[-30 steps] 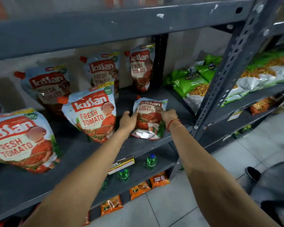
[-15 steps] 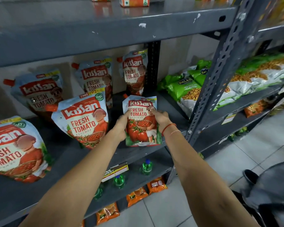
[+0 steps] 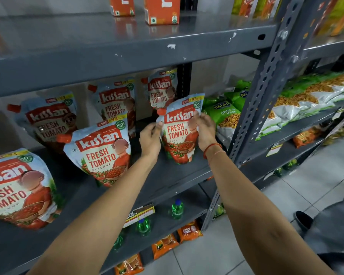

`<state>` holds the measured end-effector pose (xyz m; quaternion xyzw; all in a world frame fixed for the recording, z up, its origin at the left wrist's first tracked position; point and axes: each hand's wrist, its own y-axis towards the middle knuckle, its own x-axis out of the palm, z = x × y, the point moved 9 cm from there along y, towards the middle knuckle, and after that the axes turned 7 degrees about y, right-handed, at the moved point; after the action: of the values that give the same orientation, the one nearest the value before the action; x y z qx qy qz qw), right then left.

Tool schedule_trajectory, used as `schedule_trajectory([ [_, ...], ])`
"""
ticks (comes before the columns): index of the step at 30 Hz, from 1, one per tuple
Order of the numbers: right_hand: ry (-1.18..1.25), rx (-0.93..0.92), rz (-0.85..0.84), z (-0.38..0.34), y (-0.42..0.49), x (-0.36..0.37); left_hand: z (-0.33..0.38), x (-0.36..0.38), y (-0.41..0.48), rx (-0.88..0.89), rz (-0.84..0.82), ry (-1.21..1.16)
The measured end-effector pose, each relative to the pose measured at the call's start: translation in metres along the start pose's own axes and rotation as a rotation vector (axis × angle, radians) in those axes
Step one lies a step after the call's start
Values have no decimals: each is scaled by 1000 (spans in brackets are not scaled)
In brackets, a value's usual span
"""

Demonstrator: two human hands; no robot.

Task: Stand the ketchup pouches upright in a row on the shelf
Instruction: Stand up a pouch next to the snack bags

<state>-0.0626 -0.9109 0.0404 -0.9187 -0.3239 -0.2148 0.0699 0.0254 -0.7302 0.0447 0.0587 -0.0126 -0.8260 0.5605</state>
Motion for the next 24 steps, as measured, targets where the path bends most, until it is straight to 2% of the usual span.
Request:
schedule_trajectory([
  [5, -33, 11, -53, -3, 6, -4, 3, 3, -8, 42, -25, 22],
  [8, -52, 46, -107, -1, 11, -4, -1, 5, -8, 33, -110, 12],
  [12, -164, 203, -196, 34, 0, -9, -40, 26, -31, -153, -290, 16],
  [17, -184, 238, -233, 57, -21, -23, -78, 46, -42, -111, -405, 309],
  [24, -256, 251, -172, 57, -22, -61, -87, 63, -48, 14, -315, 578],
])
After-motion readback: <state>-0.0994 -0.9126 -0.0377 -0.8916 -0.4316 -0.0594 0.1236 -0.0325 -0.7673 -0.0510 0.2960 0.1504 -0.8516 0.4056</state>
